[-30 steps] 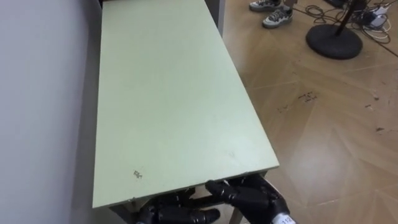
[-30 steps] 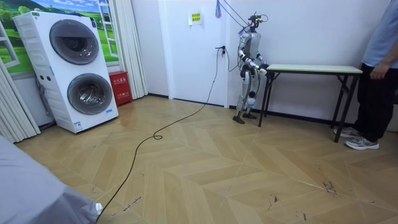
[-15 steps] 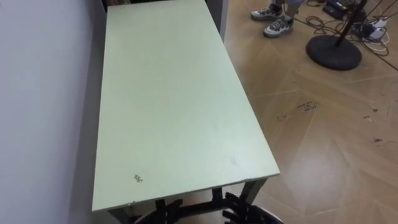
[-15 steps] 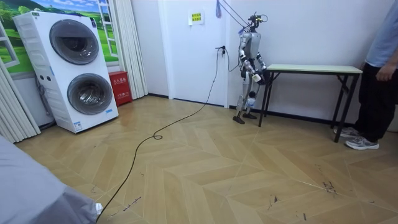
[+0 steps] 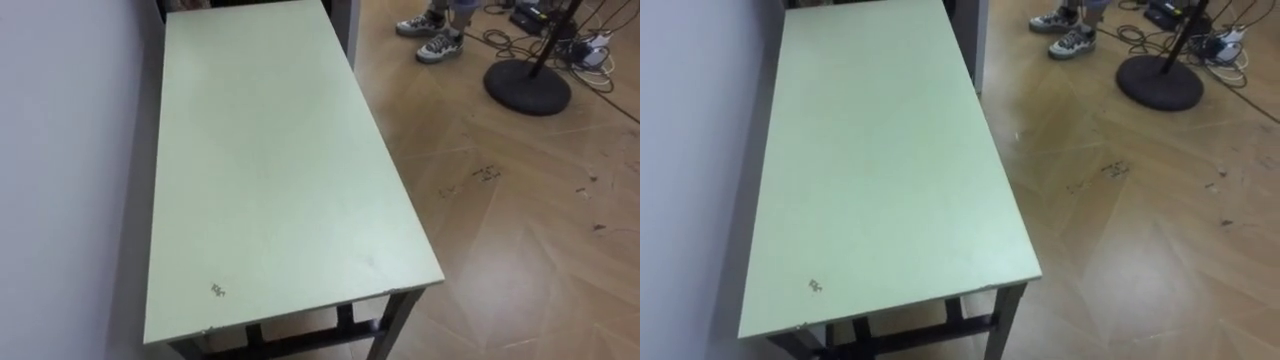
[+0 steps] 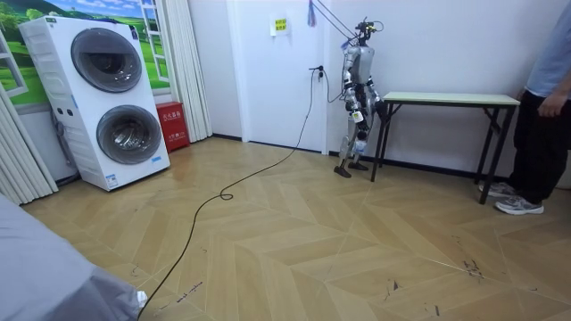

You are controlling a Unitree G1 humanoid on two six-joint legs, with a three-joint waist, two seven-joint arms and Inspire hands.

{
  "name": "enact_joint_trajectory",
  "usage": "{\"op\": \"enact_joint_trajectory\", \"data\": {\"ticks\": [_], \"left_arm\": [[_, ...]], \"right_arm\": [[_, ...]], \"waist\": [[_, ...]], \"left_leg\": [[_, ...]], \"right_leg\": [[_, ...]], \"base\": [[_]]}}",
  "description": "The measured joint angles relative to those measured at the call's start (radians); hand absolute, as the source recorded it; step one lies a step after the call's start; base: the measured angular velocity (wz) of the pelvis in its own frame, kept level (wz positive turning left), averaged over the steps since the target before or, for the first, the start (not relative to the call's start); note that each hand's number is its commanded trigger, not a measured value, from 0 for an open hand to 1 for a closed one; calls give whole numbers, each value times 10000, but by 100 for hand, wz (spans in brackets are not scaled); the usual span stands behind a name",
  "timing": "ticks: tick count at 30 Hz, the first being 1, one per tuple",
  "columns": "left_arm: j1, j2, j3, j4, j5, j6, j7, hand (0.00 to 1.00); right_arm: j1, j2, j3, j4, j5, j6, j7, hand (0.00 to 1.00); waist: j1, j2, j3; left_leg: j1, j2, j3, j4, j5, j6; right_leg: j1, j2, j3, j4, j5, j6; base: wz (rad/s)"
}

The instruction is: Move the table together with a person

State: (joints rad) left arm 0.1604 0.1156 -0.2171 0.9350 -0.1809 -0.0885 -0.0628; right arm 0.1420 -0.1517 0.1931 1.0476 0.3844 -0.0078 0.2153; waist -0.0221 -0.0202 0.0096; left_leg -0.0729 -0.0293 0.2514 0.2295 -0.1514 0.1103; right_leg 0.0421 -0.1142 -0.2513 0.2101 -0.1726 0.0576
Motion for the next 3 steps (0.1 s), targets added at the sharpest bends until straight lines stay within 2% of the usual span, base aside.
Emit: {"op": "enact_joint_trajectory", "data": {"ticks": [3], "left_arm": [[34,-67,239,298,147,-49,419,0]], "right_arm": [[77,48,-11,126,1,1,-202,0]], "waist": [[-8,-50,16]], "left_leg": [[59,-17,-69,-29,5,-10]], "right_leg": [[126,15,-84,-109,8,10]], "base": [[6]]}}
